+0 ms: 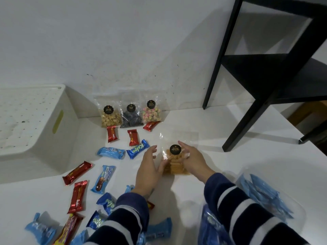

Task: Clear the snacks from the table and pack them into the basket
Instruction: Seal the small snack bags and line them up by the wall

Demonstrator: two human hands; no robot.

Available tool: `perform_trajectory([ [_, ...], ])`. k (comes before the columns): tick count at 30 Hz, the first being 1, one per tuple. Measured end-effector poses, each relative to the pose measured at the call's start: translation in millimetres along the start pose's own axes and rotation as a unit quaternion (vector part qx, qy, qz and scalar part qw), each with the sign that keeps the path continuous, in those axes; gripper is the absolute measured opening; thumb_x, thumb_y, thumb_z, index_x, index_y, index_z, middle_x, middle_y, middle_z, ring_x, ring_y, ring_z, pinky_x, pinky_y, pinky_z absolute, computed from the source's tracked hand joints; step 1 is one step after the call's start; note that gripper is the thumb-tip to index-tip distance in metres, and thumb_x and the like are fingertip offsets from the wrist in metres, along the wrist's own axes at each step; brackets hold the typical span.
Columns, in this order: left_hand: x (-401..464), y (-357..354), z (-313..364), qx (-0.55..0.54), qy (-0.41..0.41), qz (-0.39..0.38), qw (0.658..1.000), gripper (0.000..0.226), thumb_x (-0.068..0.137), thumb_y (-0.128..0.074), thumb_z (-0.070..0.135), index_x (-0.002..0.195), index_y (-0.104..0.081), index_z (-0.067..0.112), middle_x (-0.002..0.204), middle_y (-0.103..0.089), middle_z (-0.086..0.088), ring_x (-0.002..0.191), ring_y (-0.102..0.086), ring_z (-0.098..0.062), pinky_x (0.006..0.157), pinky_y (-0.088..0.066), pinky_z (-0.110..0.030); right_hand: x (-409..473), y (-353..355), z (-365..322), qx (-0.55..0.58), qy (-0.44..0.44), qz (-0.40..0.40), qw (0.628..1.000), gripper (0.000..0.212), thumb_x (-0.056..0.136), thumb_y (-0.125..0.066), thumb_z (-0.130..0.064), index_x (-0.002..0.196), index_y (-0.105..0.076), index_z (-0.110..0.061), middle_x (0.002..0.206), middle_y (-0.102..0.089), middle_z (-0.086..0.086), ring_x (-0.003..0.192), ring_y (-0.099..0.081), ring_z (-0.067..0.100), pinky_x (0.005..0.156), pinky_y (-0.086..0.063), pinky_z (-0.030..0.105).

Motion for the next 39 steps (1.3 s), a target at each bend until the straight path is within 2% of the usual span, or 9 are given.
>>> perform_trajectory([
  [5, 62.4, 23.4, 16.5, 0.181, -0.076, 0.044, 0.980, 0.039, 0.092, -0.054, 0.017, 0.131, -0.049, 0.022, 0.133, -0.047, 0.003, 0.119, -0.049, -0.017, 0.091, -0.047, -0.032, 60.9, 34.7, -17.1, 0.063, 0.033, 0.033, 0.997, 0.068, 0.088, -0.057, 0.005, 0.141, -0.040, -0.034, 0.122, -0.048, 0.000, 0.088, -0.053, 0.009, 0.064, -0.051, 0.018],
  [9, 111.8, 18.6, 9.4, 0.293, -0.044, 0.008, 0.955, 0.048, 0.094, -0.049, 0.021, 0.141, -0.039, 0.022, 0.146, -0.036, -0.001, 0.130, -0.040, -0.023, 0.099, -0.043, -0.038, 121.2, 48.1, -42.0, 0.064, 0.061, 0.062, 0.994, 0.070, 0.087, -0.058, 0.007, 0.141, -0.041, -0.035, 0.119, -0.049, 0.000, 0.094, -0.056, 0.020, 0.071, -0.056, 0.028],
  [12, 133.9, 9.3, 3.4, 0.340, -0.047, -0.013, 0.939, 0.058, 0.094, -0.048, 0.024, 0.148, -0.026, 0.026, 0.150, -0.030, 0.001, 0.133, -0.037, -0.021, 0.101, -0.041, -0.037, 159.3, 45.0, -53.7, 0.063, 0.087, 0.058, 0.993, 0.072, 0.086, -0.058, 0.009, 0.142, -0.040, -0.033, 0.120, -0.050, 0.002, 0.099, -0.056, 0.021, 0.065, -0.052, 0.022],
  [14, 141.3, 5.6, -1.9, 0.354, -0.054, -0.010, 0.934, 0.060, 0.094, -0.047, 0.026, 0.149, -0.023, 0.025, 0.149, -0.032, 0.000, 0.129, -0.040, -0.021, 0.099, -0.042, -0.036, 179.2, 42.3, -57.0, 0.051, 0.096, 0.064, 0.992, 0.071, 0.086, -0.057, 0.010, 0.142, -0.040, -0.031, 0.122, -0.050, 0.003, 0.105, -0.055, 0.021, 0.070, -0.052, 0.023],
  [17, 147.4, 7.1, -9.5, 0.350, -0.046, 0.005, 0.935, 0.058, 0.096, -0.045, 0.028, 0.149, -0.021, 0.022, 0.141, -0.037, -0.002, 0.119, -0.047, -0.022, 0.091, -0.046, -0.035, 199.2, 38.5, -59.1, 0.035, 0.102, 0.081, 0.991, 0.070, 0.087, -0.056, 0.008, 0.143, -0.039, -0.031, 0.130, -0.049, 0.004, 0.118, -0.051, 0.019, 0.091, -0.052, 0.030],
  [21, 154.7, 7.7, -10.8, 0.346, -0.048, 0.011, 0.937, 0.049, 0.096, -0.044, 0.026, 0.144, -0.033, 0.023, 0.137, -0.038, -0.001, 0.114, -0.049, -0.022, 0.083, -0.049, -0.034, 210.6, 32.8, -60.3, 0.027, 0.106, 0.096, 0.989, 0.067, 0.091, -0.051, 0.006, 0.144, -0.038, -0.032, 0.137, -0.045, 0.004, 0.124, -0.048, 0.019, 0.103, -0.047, 0.038],
  [31, 126.3, -0.3, -8.3, 0.409, -0.058, -0.041, 0.910, 0.054, 0.098, -0.041, 0.031, 0.149, -0.024, 0.022, 0.156, -0.025, 0.003, 0.140, -0.029, -0.017, 0.114, -0.023, -0.033, 210.4, 33.2, -68.4, -0.046, 0.090, 0.075, 0.992, 0.066, 0.094, -0.047, 0.001, 0.147, -0.030, -0.036, 0.141, -0.034, 0.010, 0.124, -0.047, 0.027, 0.105, -0.045, 0.040],
  [36, 111.5, 13.0, 7.9, 0.422, -0.035, -0.062, 0.904, 0.058, 0.099, -0.039, 0.039, 0.150, -0.018, 0.022, 0.158, -0.019, 0.000, 0.145, -0.019, -0.020, 0.117, -0.015, -0.037, 173.4, 31.0, -72.4, -0.158, 0.064, 0.028, 0.985, 0.069, 0.094, -0.044, -0.006, 0.146, -0.023, -0.046, 0.154, -0.021, 0.009, 0.130, -0.042, 0.032, 0.103, -0.045, 0.038],
  [39, 97.0, 23.0, 28.6, 0.430, -0.033, -0.075, 0.899, 0.057, 0.098, -0.040, 0.041, 0.149, -0.023, 0.021, 0.156, -0.024, 0.000, 0.144, -0.020, -0.020, 0.116, -0.017, -0.039, 132.0, 29.6, -71.2, -0.247, 0.033, -0.019, 0.968, 0.066, 0.095, -0.046, -0.018, 0.146, -0.018, -0.048, 0.159, -0.012, 0.004, 0.138, -0.031, 0.034, 0.111, -0.034, 0.046],
])
Point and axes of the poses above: each hand's wrist, its own x-axis towards the middle knuckle, its own y-axis out of the back of the hand, z = x × y, the point moved 10 cm from there along x, towards the middle knuckle
